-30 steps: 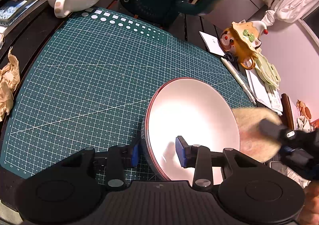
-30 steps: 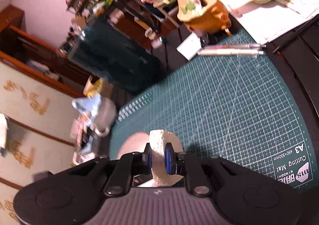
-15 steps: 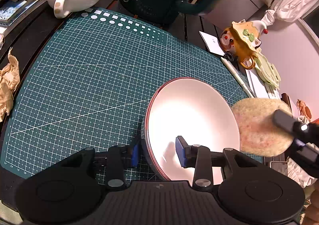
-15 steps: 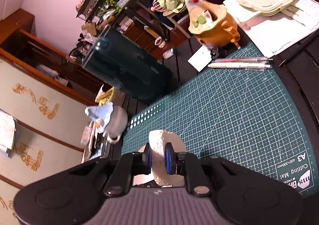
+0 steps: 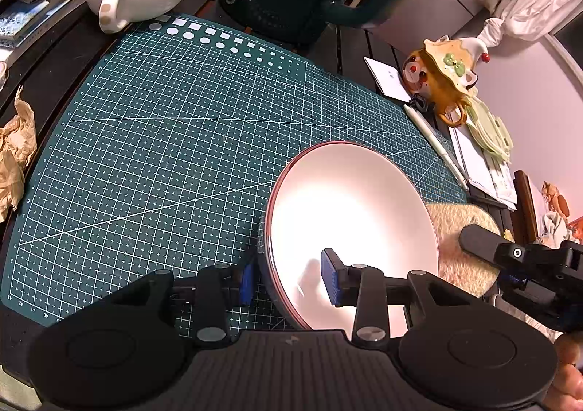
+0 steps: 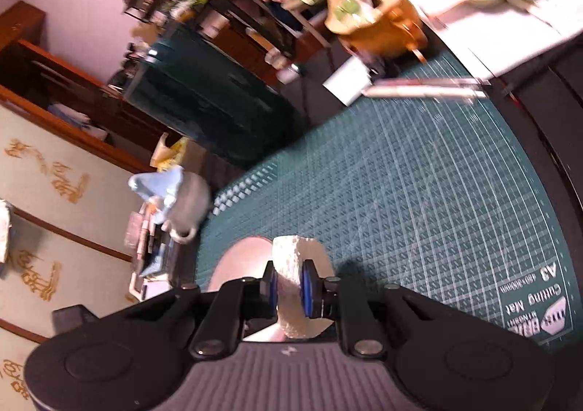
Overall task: Clean bowl
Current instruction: 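Hold the bowl with the left tool while the right tool scrubs its outer side, then hold the white bowl with the left tool while the right tool rubs the sponge on its base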
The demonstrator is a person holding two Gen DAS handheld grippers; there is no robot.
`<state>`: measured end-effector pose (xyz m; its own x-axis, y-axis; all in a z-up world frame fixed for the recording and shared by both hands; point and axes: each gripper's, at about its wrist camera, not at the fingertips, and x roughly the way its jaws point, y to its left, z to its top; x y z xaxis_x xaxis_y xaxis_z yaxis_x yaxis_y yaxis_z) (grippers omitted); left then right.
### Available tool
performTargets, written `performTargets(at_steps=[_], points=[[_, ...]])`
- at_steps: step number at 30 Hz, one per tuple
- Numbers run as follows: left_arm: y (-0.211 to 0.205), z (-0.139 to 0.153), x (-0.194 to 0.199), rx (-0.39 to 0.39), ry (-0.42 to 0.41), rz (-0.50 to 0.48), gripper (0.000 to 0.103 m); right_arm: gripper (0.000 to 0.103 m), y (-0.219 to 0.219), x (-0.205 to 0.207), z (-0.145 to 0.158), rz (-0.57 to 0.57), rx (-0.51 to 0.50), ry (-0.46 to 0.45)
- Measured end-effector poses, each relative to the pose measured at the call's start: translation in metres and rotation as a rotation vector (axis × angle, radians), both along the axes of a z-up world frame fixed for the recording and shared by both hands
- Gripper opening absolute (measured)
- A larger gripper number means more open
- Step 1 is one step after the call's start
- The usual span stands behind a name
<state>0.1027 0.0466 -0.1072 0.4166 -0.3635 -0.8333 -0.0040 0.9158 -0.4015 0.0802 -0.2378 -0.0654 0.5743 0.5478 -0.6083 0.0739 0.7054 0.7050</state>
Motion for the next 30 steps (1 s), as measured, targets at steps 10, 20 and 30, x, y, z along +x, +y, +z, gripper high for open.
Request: performTargets(at_steps=[10, 20, 30], points=[[0.0, 0.0, 0.001, -0.002, 0.001, 0.001, 0.036, 0.012, 0.004, 0.001, -0.002, 0.006, -0.013, 0.006], [0.001, -0.001, -0.001, -0.002, 0.0, 0.004, 0.036, 0.012, 0.004, 0.001, -0.001, 0.005, -0.012, 0.006], [0.002, 0.0, -0.002, -0.001, -0.001, 0.004, 0.036, 0.012, 0.003, 0.003, -0.007, 0.001, -0.013, 0.032]])
